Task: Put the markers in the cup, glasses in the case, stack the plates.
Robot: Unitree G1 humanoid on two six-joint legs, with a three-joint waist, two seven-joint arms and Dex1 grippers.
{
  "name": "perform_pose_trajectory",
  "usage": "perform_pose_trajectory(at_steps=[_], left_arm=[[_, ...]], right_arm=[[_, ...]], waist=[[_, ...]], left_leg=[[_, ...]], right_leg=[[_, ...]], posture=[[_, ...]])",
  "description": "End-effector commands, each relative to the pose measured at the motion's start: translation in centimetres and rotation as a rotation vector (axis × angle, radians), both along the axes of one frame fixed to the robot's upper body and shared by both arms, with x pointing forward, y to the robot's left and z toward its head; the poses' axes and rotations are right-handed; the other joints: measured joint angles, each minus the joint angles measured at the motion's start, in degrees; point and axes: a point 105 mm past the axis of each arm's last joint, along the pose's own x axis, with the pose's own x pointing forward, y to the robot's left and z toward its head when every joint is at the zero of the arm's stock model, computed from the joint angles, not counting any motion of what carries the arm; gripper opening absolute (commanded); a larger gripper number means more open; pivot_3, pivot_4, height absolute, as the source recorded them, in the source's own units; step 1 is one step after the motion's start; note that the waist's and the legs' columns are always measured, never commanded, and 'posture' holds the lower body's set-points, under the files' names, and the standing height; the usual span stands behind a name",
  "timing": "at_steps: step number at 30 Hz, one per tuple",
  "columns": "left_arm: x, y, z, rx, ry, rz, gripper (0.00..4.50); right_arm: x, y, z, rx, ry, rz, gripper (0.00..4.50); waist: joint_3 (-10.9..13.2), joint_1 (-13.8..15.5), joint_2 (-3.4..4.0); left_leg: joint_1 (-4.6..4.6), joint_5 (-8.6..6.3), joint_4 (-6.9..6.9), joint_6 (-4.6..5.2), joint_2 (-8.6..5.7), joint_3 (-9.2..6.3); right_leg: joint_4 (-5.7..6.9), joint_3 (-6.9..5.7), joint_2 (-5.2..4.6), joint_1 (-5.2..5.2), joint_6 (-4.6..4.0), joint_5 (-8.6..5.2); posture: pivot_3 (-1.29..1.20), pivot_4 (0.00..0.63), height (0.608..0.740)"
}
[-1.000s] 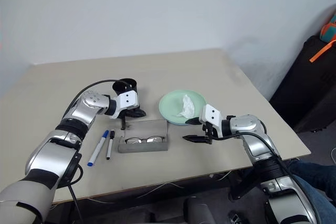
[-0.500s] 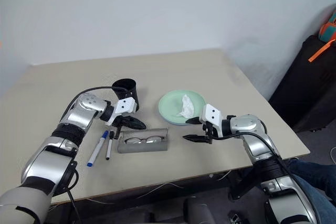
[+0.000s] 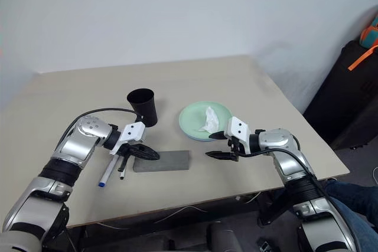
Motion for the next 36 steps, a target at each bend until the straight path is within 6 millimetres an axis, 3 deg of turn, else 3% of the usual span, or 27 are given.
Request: perform_pose_trajectory(at_steps=[1,5,10,17,20,23,31,36], left_arm=[[1.0,-0.2,2.0,-0.092,-0.086,0.095,0.01],[2.7,0.7,3.7,-0.184,-0.217,0.310,0.01],[2.8,2.1,5.0,-0.269,-0.304,0.558,0.01],[0.5,2.9,3.7,-0.263,-0.317,0.879,0.01],[0.5,3.9,3.2,-0.237,-0.334,1.096,0.01],[0.4,4.8,2.8,-0.223,-0.328,1.274,0.59],[0.0,5.8,1.8,-0.091,-0.326,1.473,3.20],[-0.6,5.8,1.1,-0.073,-0.247,1.566,3.20]], right_arm=[[0.4,0.4,1.7,0.026,-0.063,0.013,3.08],[0.4,0.4,1.8,0.027,-0.060,0.018,3.08],[0.3,0.4,1.7,0.027,-0.051,0.026,3.08],[0.5,0.5,1.6,0.020,-0.037,0.050,3.08],[0.7,0.6,1.6,0.016,-0.030,0.065,3.08],[0.9,0.6,1.6,0.011,-0.026,0.078,3.08],[1.1,1.1,1.6,0.013,-0.021,0.107,3.08],[1.2,1.2,1.5,0.014,-0.022,0.108,3.08]], waist=[[0.0,0.0,-0.01],[0.0,0.0,-0.01],[0.0,0.0,0.00],[0.0,0.1,-0.01],[0.0,0.1,-0.03],[0.0,0.0,-0.06],[0.0,-0.1,-0.06],[0.0,-0.1,-0.06]], left_leg=[[0.02,0.00,0.00,0.00,0.00,-0.01],[0.03,0.00,0.01,0.00,0.00,-0.03],[0.03,0.00,-0.09,-0.01,0.01,0.03],[0.15,-0.01,-0.09,-0.02,0.01,0.00],[0.16,0.00,-0.03,-0.02,0.00,-0.01],[0.23,0.00,0.01,-0.03,0.00,-0.03],[0.48,-0.01,-0.19,-0.04,-0.02,-0.04],[0.46,-0.01,-0.20,-0.04,-0.06,-0.03]], right_leg=[[0.00,-0.01,0.00,-0.03,0.00,0.00],[0.00,-0.04,0.00,-0.07,0.00,0.00],[0.00,-0.01,0.00,-0.06,0.01,0.00],[0.00,-0.04,-0.01,-0.06,0.01,0.00],[-0.01,-0.05,-0.02,0.00,0.01,0.00],[0.00,-0.06,-0.01,0.06,0.01,0.01],[0.01,-0.03,0.05,0.12,0.00,0.00],[-0.01,-0.01,0.02,0.12,0.00,0.00]], posture=[[0.00,0.000,0.740],[0.00,0.000,0.740],[0.00,0.000,0.740],[0.00,0.000,0.740],[0.00,0.000,0.740],[0.00,0.000,0.740],[0.00,0.000,0.740],[0.00,0.000,0.740]])
